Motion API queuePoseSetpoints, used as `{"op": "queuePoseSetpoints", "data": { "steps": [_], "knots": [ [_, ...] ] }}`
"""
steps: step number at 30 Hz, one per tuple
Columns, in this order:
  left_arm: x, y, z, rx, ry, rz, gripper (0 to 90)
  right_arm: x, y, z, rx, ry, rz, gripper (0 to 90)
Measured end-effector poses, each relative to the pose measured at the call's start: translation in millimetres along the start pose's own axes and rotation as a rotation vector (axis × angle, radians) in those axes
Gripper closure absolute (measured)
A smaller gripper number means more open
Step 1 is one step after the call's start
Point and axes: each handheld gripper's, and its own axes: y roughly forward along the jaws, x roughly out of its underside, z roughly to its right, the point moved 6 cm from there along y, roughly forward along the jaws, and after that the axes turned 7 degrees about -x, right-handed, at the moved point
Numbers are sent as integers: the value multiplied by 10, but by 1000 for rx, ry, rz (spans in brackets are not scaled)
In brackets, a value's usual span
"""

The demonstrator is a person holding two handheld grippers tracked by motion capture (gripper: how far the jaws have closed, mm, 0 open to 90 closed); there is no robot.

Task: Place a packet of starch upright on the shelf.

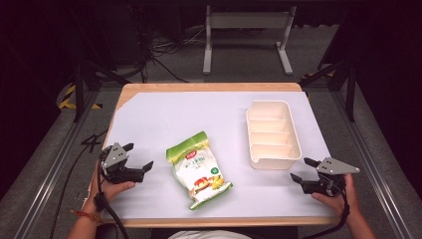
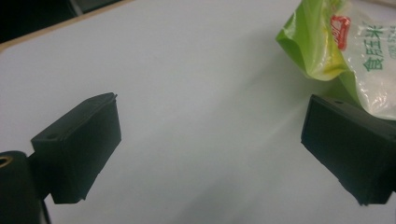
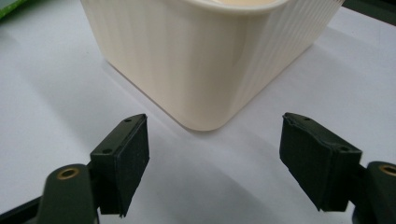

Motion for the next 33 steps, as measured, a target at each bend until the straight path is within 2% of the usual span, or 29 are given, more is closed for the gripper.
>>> {"op": "queuePoseSetpoints", "data": {
  "steps": [3,5,6,10,12,16,17,19,20,22,24,25,26,27,28,31,32,33],
  "knots": [
    [19,46,45,27,11,-48,70,12,16,-2,2,-4,-12,241],
    [13,46,55,30,26,-48,71,9,9,-1,7,-9,-13,241],
    [-3,27,85,54,29,-39,71,0,5,3,10,-2,-9,241],
    [-76,1,171,97,46,-20,81,-3,10,-2,15,-1,-14,237],
    [-136,4,208,104,76,-24,81,2,16,-6,13,-2,-20,238],
    [-257,28,263,126,105,-19,80,-11,21,-19,6,-5,-17,238],
    [-326,57,282,125,121,-18,82,1,29,-24,1,-9,-24,238],
    [-396,100,303,98,156,-28,90,14,42,-18,-1,-7,-31,241],
    [-429,119,323,103,167,-31,90,17,47,-17,2,-10,-35,241],
    [-489,163,355,120,175,-38,91,17,51,-29,0,-18,-39,241],
    [-529,211,393,148,166,-50,91,14,49,-37,-1,-26,-41,240],
    [-529,211,393,148,166,-50,91,14,49,-39,-2,-28,-41,239],
    [-544,242,412,165,162,-58,91,14,49,-39,-2,-28,-41,239],
    [-561,315,439,196,160,-89,90,14,50,-40,-1,-28,-42,239],
    [-561,315,439,196,160,-89,91,16,51,-41,-3,-27,-43,239],
    [-576,445,455,202,178,-129,98,20,54,-43,-12,-18,-44,239],
    [-576,510,466,227,171,-159,87,20,55,-41,-25,-8,-37,239],
    [-581,541,474,237,178,-169,86,22,57,-41,-28,-7,-38,238]
  ]
}}
